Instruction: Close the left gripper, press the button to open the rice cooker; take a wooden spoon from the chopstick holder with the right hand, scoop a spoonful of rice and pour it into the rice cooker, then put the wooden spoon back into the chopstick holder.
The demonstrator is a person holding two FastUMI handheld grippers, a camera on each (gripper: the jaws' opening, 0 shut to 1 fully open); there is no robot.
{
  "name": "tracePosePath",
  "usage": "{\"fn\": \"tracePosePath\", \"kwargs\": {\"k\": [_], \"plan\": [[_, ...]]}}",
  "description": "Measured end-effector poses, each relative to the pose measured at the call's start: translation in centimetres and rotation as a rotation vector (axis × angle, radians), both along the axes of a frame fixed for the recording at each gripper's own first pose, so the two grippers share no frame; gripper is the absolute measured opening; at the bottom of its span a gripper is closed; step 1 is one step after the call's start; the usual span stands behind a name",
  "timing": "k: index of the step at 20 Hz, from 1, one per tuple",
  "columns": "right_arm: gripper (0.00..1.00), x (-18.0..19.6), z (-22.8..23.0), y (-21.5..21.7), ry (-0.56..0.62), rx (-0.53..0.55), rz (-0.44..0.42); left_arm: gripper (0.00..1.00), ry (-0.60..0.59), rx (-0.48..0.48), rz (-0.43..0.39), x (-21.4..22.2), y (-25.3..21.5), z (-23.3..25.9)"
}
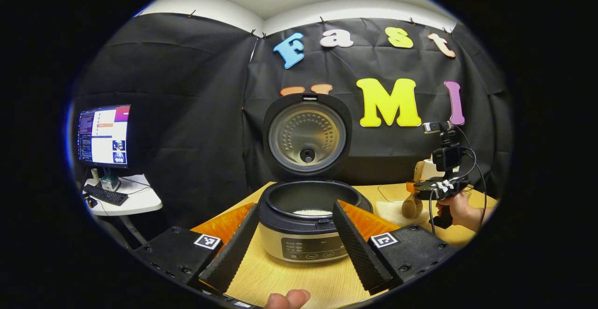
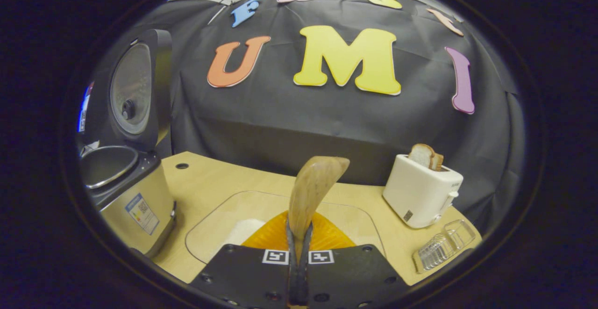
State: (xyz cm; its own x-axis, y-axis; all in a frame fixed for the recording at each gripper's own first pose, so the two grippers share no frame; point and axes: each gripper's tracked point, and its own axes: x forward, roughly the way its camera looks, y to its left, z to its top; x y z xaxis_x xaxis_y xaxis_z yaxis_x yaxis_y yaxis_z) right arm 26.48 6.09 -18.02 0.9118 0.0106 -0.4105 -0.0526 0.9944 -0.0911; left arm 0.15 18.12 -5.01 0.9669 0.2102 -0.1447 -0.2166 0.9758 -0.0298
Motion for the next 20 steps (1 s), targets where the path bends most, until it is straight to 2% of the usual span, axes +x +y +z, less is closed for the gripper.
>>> {"fn": "tracePosePath", "kwargs": {"k": [7,16,20], "plan": [[0.01,0.8,-0.3,3.2,0.074,0.245,-0.017,1.0,0.026,0.008,0.022,-0.3,1.3,-0.7],[0.01,1.5,-0.1,3.6,0.156,0.56,-0.068,1.0,0.033,-0.002,0.032,-0.6,1.8,-0.6],[0.01,1.7,0.3,2.7,0.175,0.714,-0.121,1.0,0.029,0.0,0.033,-0.6,1.9,-0.4]]}}
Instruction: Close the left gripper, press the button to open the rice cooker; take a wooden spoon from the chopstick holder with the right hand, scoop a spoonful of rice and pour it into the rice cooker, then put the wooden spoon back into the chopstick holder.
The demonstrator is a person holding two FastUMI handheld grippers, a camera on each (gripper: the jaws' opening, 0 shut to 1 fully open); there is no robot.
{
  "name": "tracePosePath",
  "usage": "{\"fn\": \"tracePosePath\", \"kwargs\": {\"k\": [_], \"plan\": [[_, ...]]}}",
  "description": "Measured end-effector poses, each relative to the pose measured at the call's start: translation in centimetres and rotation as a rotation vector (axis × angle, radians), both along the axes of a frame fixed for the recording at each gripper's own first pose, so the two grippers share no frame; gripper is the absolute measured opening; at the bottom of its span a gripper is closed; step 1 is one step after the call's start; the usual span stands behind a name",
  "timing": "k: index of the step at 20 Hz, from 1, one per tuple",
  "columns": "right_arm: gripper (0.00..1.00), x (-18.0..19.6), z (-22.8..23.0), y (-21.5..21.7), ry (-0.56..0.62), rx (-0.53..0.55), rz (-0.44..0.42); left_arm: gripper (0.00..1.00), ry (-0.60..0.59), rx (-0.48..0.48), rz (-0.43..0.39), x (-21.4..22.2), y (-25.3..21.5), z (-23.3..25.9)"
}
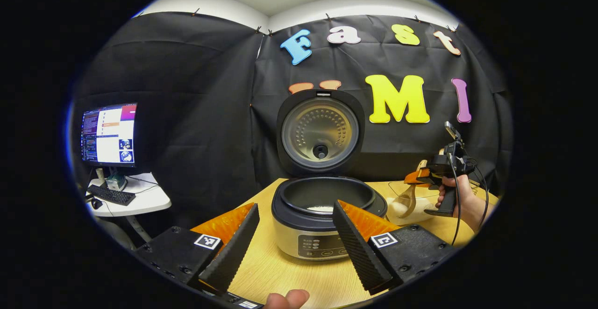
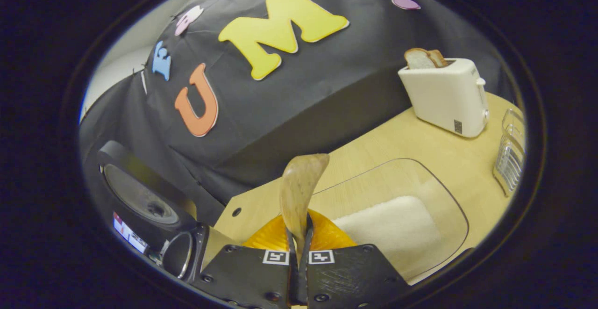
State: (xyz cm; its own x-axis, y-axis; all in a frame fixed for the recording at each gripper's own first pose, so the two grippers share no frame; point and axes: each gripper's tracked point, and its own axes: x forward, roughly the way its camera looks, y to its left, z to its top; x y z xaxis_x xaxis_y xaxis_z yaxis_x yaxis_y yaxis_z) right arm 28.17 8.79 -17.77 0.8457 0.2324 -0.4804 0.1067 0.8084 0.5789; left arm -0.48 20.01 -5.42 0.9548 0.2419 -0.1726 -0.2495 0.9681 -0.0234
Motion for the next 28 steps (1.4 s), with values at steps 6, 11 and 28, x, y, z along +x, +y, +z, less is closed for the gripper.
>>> {"fn": "tracePosePath", "kwargs": {"k": [6,11,28], "plan": [[0.0,-0.2,1.2,-3.9,-0.012,0.081,-0.082,1.0,-0.005,0.006,0.007,-0.3,0.1,0.3],[0.0,-0.5,3.0,-7.2,-0.043,0.186,-0.155,1.0,-0.016,0.009,0.01,-0.5,0.2,0.8],[0.0,-2.1,15.0,2.4,-0.151,0.425,0.009,1.0,-0.031,0.004,0.039,-1.6,1.9,1.8]]}}
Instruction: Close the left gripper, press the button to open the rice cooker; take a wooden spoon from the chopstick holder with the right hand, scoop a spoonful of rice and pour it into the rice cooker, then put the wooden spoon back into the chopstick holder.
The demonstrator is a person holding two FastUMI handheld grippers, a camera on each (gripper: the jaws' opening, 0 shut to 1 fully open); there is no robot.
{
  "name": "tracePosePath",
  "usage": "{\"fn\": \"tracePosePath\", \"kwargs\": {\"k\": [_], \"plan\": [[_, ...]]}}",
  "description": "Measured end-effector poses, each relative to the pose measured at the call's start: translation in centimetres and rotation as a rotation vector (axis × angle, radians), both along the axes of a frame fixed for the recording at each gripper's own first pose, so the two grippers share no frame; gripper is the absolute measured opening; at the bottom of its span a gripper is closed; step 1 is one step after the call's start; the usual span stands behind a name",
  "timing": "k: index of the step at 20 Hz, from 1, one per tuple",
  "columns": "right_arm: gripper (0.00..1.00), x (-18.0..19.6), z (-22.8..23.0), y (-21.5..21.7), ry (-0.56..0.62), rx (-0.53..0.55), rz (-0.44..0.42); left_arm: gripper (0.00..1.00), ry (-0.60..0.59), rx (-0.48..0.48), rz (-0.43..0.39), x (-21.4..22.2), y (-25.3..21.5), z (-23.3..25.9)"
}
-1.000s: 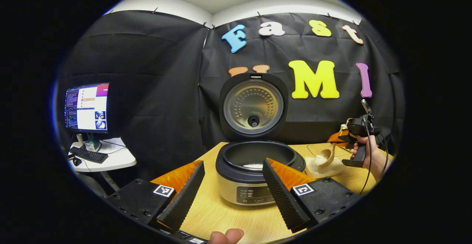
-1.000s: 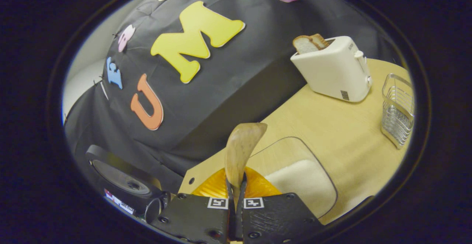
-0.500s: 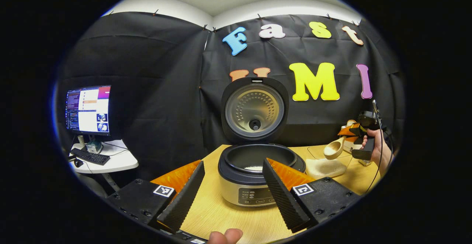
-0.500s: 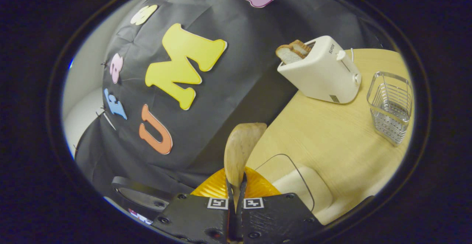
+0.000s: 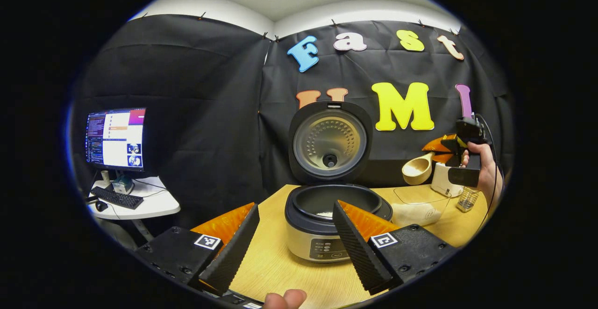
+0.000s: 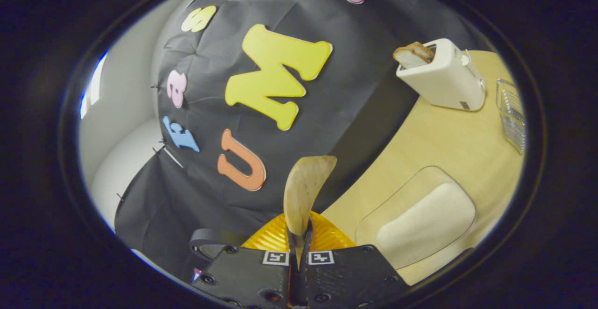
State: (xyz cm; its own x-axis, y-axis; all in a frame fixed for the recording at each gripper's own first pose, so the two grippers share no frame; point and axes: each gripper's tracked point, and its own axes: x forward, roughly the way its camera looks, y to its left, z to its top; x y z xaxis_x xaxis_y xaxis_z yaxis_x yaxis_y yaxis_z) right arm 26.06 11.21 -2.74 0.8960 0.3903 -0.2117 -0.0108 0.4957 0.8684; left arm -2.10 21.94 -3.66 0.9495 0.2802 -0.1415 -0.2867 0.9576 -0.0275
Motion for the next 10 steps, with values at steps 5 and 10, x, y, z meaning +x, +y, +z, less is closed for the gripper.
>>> {"fn": "tracePosePath", "kwargs": {"k": [5,10], "plan": [[0.0,-0.4,1.4,6.4,-0.029,-0.029,0.089,1.0,0.001,0.016,0.0,-0.3,0.3,0.3],[0.0,-0.6,0.8,11.3,-0.072,-0.15,0.133,1.0,0.0,0.009,0.02,-0.8,1.3,0.3]]}}
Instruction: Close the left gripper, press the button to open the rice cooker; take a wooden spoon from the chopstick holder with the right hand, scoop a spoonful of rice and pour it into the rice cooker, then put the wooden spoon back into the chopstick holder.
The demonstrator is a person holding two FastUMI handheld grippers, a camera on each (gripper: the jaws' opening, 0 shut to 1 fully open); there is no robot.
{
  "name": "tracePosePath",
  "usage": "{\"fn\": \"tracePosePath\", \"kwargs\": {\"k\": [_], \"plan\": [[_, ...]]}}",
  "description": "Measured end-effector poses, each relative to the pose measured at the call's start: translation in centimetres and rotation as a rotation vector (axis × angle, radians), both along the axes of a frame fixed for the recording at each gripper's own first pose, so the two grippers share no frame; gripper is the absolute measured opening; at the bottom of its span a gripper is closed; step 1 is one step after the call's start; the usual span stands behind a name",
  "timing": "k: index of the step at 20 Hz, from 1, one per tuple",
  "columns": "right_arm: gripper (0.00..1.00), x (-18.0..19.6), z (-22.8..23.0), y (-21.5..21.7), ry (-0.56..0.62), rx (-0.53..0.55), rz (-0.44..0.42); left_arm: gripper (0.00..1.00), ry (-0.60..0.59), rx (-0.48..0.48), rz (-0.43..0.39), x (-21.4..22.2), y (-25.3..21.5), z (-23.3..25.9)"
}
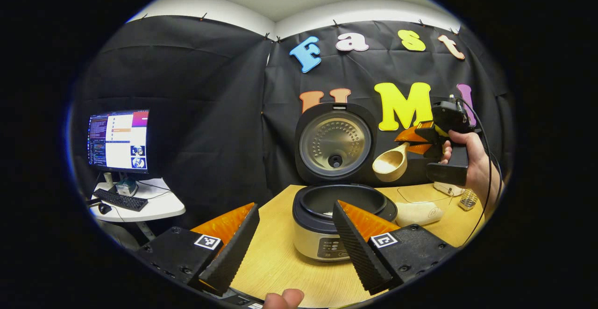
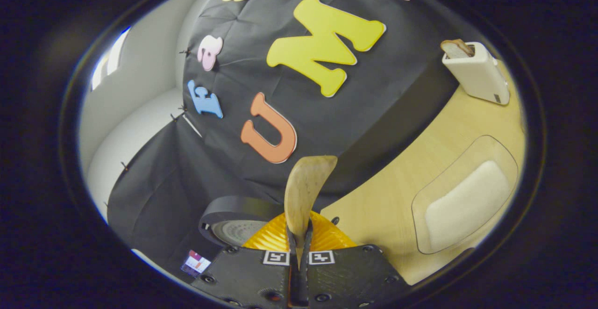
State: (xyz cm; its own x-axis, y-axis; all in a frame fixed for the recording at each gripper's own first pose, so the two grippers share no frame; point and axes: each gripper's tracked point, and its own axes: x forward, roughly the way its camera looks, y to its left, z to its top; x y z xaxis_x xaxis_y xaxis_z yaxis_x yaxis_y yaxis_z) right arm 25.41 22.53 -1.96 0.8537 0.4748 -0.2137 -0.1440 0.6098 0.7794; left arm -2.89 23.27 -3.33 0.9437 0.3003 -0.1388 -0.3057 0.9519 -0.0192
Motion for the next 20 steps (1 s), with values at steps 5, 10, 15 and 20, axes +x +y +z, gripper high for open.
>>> {"fn": "tracePosePath", "kwargs": {"k": [5,10,15,20], "plan": [[0.01,-0.2,-1.1,3.1,-0.068,-0.161,0.029,1.0,0.01,-0.017,-0.004,0.1,0.2,-0.4],[0.0,-0.3,-0.8,4.5,-0.187,-0.336,0.029,1.0,0.026,-0.017,-0.015,0.2,0.1,-1.0],[0.0,-0.8,-0.4,5.8,-0.275,-0.448,0.045,1.0,0.032,-0.021,-0.004,0.2,0.4,-1.2],[0.0,-1.6,0.0,7.4,-0.354,-0.549,0.082,1.0,0.026,-0.021,-0.017,0.2,-0.1,-1.1]]}}
